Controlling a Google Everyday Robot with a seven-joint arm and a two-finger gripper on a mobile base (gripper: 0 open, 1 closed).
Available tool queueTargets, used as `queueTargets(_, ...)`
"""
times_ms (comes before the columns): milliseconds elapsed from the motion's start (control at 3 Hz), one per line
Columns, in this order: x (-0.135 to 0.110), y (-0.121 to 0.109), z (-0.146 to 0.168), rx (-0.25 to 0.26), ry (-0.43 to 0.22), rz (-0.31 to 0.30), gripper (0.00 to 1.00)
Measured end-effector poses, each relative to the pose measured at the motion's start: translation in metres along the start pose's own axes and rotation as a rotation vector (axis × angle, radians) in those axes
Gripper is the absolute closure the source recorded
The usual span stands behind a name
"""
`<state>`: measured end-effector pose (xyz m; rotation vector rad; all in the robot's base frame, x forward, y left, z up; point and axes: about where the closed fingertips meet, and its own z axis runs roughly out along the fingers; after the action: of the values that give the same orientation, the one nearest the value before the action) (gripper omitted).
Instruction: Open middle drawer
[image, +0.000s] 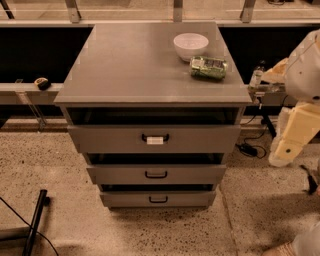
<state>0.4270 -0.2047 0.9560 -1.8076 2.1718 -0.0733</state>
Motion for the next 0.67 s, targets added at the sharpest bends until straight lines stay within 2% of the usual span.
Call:
queueTargets(333, 0.001, -0.003, 0.007, -0.006, 0.008, 0.013, 0.00)
queueTargets(667, 0.004, 0.017, 0.046, -0.059, -0.049, 0.018, 0.00)
